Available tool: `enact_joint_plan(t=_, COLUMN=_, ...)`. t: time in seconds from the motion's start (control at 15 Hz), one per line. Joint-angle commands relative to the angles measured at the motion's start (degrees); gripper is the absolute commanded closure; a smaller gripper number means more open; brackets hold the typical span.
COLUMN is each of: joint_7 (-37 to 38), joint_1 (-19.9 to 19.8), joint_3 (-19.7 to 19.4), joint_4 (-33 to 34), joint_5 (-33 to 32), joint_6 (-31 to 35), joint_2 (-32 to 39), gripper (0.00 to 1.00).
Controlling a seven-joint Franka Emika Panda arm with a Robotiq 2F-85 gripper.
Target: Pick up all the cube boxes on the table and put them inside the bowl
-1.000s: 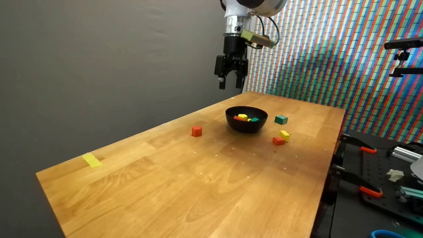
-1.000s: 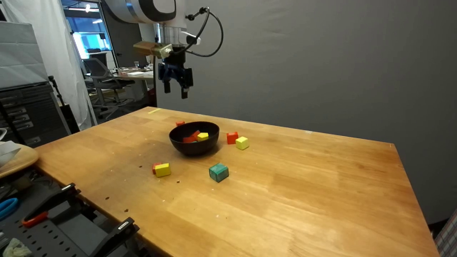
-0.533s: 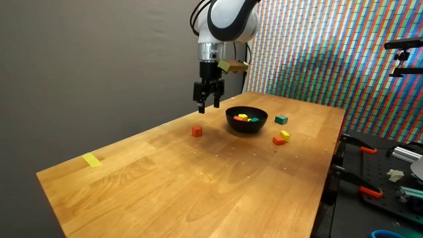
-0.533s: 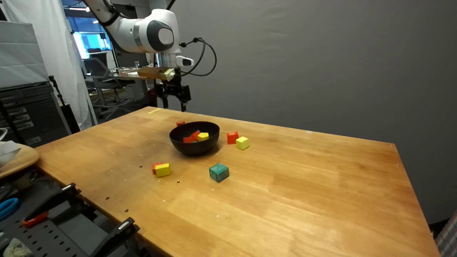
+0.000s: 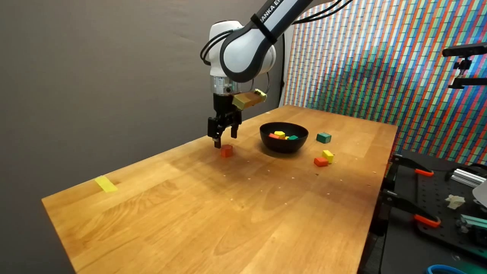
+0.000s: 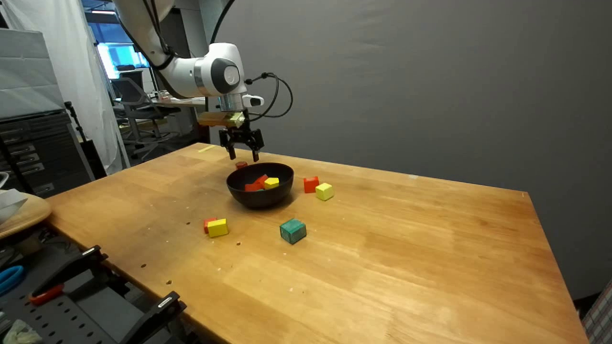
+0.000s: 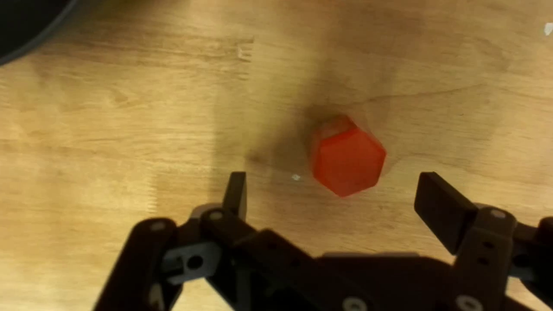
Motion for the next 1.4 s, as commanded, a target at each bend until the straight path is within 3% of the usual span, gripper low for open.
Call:
enact_joint_plan(t=0.0, joint_7=1.9, joint_1=1.6, joint_3=-1.8, joint_4=5.8, joint_5=-2.0, joint_6=-0.4, joint_2=4.1, gripper=0.00)
enact_joint_plan(t=0.2, joint_7=2.1, joint_1=1.9, joint_3=-1.8, joint_4=7.3, joint_5=-2.0, joint_6=-0.8, joint_2=5.4, gripper=0.00)
enact_joint_plan(t=0.4, joint_7=0.9, joint_1=0.9, joint_3=-0.6, joint_4=4.4, joint_5=-0.9, joint_6=-0.2, joint_2=4.1, gripper=0.00)
enact_joint_plan(t=0.47, joint_7=1.0, joint_1=0.8, joint_3=-0.6, joint_4=3.9, joint_5=-0.8, joint_6=-0.1, joint_2=3.9, gripper=0.21)
enact_joint_plan(t=1.0, joint_7=1.4, joint_1=1.0, joint_3=-0.3, joint_4=2.0, joint_5=-0.8, joint_6=0.5, joint_2=2.6, gripper=0.80)
enact_joint_plan(t=1.07, joint_7=1.6, joint_1=1.1, joint_3=-0.4, joint_4=1.6, joint_5=-0.9, joint_6=0.8, joint_2=2.2, gripper=0.85)
enact_joint_plan(t=1.33, joint_7=1.9, joint_1=0.3, joint_3=-0.1, joint_4=-3.1, joint_5=-0.1, joint_6=-1.6, joint_2=-3.6, gripper=0.85)
